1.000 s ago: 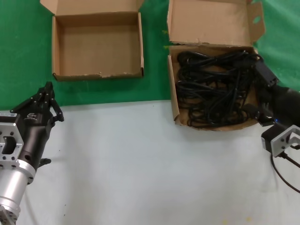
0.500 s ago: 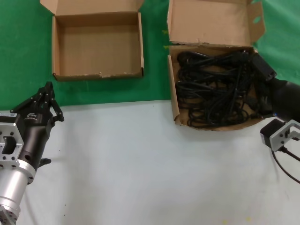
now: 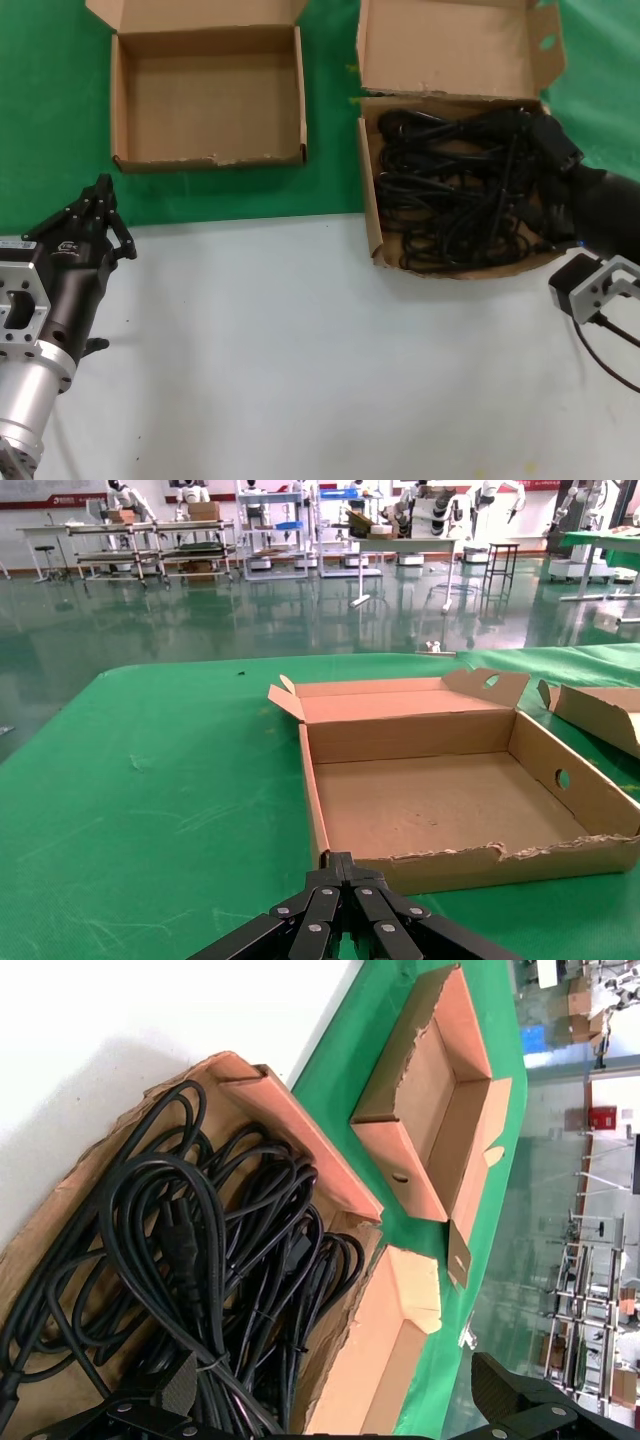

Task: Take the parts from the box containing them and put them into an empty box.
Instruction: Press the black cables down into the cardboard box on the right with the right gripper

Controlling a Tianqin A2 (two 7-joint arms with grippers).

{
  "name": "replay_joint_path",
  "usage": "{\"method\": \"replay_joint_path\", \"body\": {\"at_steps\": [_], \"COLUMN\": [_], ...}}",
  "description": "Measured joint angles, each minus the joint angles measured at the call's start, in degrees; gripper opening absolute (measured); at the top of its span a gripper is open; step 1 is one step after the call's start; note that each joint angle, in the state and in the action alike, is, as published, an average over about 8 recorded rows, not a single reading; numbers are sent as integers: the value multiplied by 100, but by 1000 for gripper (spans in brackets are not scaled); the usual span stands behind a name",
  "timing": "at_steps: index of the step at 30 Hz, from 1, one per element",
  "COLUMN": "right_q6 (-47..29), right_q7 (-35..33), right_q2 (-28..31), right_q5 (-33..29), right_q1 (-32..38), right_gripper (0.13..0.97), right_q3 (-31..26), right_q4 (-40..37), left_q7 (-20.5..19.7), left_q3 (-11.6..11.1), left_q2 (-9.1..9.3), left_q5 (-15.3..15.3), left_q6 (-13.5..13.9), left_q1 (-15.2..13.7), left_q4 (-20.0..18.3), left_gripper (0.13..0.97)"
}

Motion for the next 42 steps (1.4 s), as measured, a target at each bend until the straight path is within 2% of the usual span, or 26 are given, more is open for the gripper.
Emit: {"method": "replay_joint_path", "body": {"at_steps": [18, 42], "right_q6": [163, 49], "right_q7": [71, -5], "right_q2": [228, -178], "right_q5": [0, 0], "right_q1": [-171, -221], "right_gripper": [966, 962], "right_q3": [0, 0], "right_q4": [336, -230], "left_q7": [0, 0], "left_q3": [0, 0], "left_q2": [0, 0], "left_q5": [0, 0], "left_q6": [0, 0], "left_q1": [0, 0], "left_q4": [0, 0], "left_gripper": [145, 145]}}
